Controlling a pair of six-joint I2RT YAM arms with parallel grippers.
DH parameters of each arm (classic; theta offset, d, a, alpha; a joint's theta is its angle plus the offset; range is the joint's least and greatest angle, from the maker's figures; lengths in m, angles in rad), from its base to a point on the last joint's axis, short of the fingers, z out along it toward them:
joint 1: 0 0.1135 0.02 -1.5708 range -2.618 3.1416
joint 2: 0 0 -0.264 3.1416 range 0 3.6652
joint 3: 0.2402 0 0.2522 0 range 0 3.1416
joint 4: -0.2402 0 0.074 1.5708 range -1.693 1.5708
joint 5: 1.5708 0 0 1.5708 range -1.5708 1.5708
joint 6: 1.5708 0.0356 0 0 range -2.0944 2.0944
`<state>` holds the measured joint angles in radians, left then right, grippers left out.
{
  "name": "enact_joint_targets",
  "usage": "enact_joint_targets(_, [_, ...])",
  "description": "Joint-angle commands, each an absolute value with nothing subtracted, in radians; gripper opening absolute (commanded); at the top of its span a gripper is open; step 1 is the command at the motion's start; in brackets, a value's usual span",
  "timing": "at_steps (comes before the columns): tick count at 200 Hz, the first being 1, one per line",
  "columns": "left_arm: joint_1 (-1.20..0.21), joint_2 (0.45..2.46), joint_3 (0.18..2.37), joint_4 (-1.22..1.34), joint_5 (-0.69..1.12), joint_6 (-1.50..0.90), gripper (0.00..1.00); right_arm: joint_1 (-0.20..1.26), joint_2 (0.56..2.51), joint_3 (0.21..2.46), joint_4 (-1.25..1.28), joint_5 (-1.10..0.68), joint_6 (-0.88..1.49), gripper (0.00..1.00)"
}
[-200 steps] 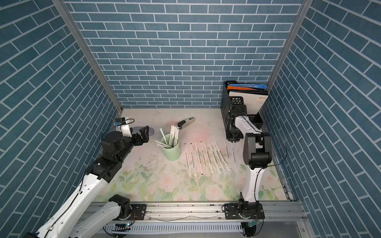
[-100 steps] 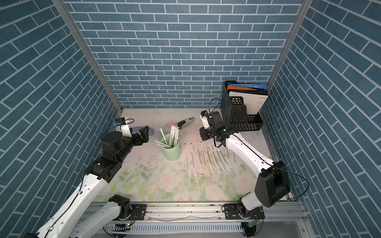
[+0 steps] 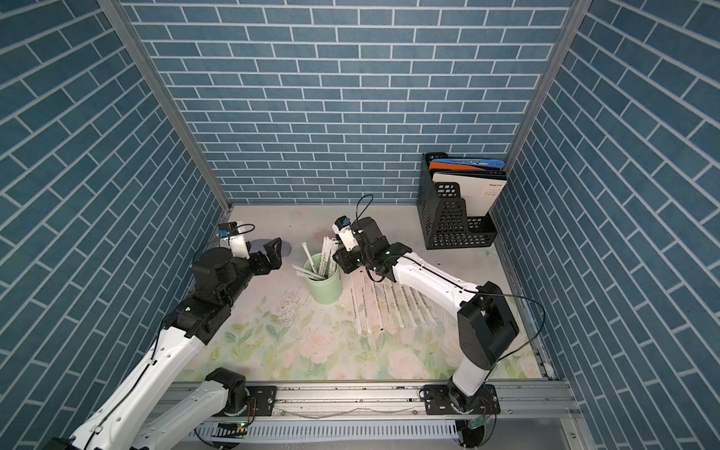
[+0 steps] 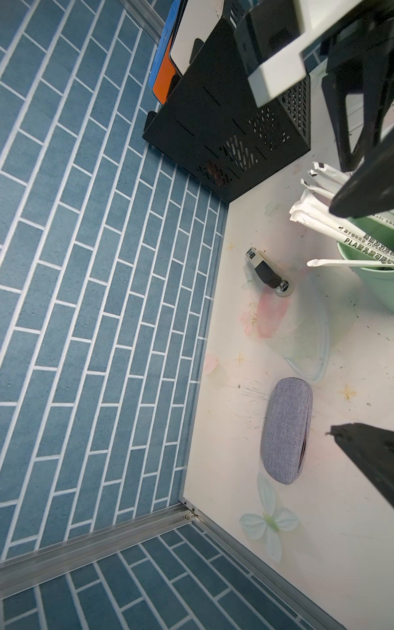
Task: Take the straws out of the storage container
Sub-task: Pick up the straw from the container.
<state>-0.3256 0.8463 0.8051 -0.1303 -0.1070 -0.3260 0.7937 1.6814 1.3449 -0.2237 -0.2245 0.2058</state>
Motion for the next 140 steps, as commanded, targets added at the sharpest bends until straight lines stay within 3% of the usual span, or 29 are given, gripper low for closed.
enact_joint_targets(1, [-0.319,0.847,0.805,-0.125,-0.102,-0.328,0.99,0.795,1.696,1.367,-0.192,-0.233,0.231,0.34])
enact_joint_targets(72, [-0.319,0.847,0.805,-0.126,-0.097,-0.329,1.00,0.798,1.748,1.380,-0.173,-0.233,0.244,0.34])
enact_joint_targets(140, [-0.319,0.853,0.806,-0.126,-0.091,-0.328,1.00,0.798,1.752,1.394,-0.164,-0.247,0.247,0.14])
